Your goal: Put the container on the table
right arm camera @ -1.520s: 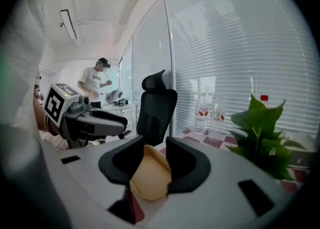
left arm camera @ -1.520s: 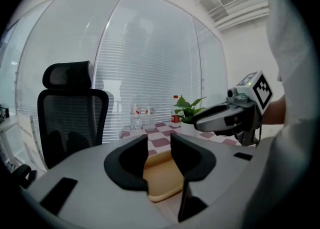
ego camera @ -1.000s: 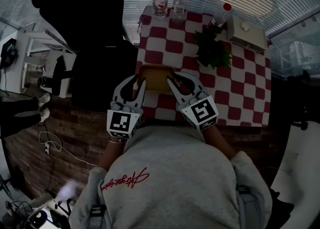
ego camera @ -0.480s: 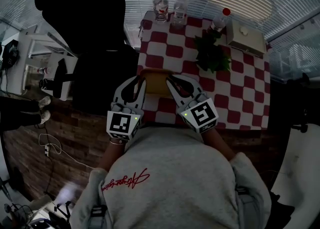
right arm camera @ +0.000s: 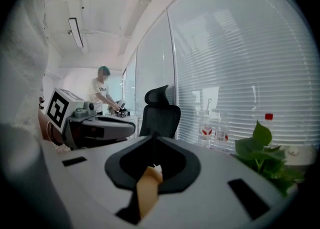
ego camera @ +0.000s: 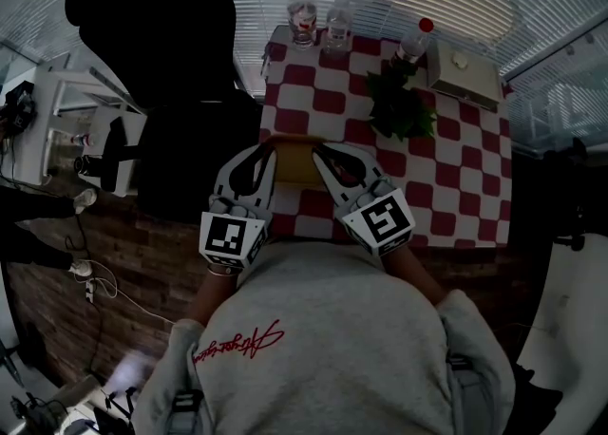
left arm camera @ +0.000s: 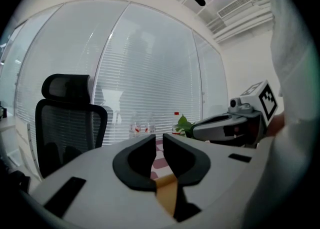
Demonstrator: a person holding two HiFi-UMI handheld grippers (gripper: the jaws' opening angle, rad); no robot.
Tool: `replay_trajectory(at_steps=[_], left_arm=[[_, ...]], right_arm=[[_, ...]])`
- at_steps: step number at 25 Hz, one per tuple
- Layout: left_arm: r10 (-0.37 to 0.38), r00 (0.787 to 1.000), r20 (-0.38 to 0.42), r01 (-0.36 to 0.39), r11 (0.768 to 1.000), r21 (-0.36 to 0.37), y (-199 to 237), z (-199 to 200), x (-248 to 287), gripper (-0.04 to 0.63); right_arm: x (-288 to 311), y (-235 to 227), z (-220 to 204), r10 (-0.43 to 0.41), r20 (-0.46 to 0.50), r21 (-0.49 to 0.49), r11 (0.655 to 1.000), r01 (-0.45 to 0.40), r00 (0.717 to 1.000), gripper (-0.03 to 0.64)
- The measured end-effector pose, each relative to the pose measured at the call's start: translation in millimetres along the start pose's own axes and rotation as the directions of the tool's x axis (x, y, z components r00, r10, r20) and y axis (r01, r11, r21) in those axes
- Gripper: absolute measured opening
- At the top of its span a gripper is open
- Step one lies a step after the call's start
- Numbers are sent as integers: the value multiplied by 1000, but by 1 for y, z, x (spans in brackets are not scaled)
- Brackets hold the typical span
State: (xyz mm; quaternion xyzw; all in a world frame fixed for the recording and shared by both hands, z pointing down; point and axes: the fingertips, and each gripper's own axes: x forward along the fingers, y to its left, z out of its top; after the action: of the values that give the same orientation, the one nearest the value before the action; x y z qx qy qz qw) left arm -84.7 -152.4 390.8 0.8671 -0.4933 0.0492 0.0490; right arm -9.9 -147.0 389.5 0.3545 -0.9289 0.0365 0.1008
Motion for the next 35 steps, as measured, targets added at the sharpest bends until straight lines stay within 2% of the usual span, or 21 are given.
replay_trajectory(at_steps=[12, 21, 35], left_arm=[[-5, 999, 35, 5, 1000, 10, -1, 25, 1, 46], [-11, 996, 93, 10, 1000, 6, -3, 53, 3, 46], [-12, 994, 110, 10, 1000, 20, -1, 64, 2, 46]], right_arm=[[-2, -1, 18, 6, 52, 2, 1000, -7, 999, 32], [-4, -5, 46, 0, 102, 15, 1000, -2, 995, 25], [-7, -5, 67, 8, 144, -5, 1000, -7, 990, 21]])
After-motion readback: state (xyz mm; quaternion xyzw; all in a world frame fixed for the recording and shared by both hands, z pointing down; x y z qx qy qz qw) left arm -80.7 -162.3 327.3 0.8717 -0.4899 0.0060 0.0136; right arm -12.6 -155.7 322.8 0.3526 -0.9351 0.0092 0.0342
